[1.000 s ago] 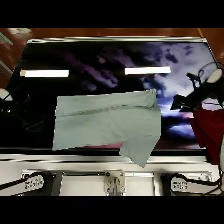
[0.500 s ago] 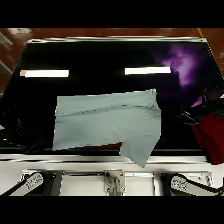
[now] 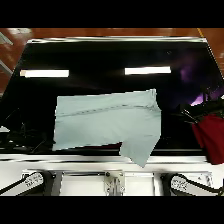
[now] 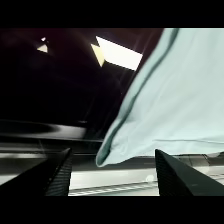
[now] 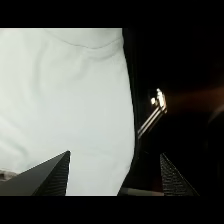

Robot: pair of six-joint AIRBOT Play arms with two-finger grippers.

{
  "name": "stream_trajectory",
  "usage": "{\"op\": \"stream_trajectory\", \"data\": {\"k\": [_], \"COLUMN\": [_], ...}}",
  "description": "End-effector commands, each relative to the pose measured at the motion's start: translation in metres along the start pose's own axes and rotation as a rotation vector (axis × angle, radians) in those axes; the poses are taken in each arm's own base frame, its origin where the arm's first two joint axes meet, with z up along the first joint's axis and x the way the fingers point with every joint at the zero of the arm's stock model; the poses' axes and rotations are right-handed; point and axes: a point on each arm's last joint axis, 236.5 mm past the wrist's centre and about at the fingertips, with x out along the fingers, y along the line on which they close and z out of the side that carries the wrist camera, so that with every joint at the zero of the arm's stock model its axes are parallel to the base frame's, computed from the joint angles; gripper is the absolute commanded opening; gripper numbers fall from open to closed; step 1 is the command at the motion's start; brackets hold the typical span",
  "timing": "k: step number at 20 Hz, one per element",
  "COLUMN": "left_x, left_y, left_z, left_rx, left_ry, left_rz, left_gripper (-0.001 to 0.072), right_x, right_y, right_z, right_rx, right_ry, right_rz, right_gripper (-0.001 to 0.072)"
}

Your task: Fold the shirts.

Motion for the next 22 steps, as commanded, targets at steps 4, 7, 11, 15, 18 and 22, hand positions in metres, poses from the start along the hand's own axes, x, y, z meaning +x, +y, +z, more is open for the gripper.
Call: {"op": "stream_trajectory", "data": {"k": [4, 7, 11, 15, 18, 22], "left_x": [0.008, 0.016, 0.029, 0.038, 0.039, 0.038], "left_y": [-0.009, -0.011, -0.015, -0.020, -0.024, -0.023], "left_z": [0.010, 0.010, 0.014, 0.006, 0.000, -0.007], "left_rx": [0.036, 0.014, -0.008, 0.000, 0.016, 0.030], "left_ry": [-0.027, -0.013, 0.002, 0.051, 0.079, 0.104], "left_rz": [-0.048, -0.062, -0.082, -0.076, -0.082, -0.073], "left_gripper": [0.0575, 0.0575, 0.0409, 0.0033, 0.0033, 0.0033], "right_x": [0.000, 0.000, 0.000, 0.008, 0.028, 0.064], "right_y": [0.000, 0.000, 0.001, -0.027, -0.027, -0.025], "right_z": [0.001, 0.000, -0.003, -0.022, -0.054, -0.093], "right_rx": [0.020, 0.041, 0.054, 0.102, 0.084, 0.114], "right_ry": [-0.006, -0.003, 0.013, 0.072, 0.174, 0.246], "right_rz": [0.000, 0.001, 0.004, -0.099, -0.070, -0.009], "right_gripper": [0.0692, 0.0692, 0.0692, 0.0692, 0.0691, 0.0683]}}
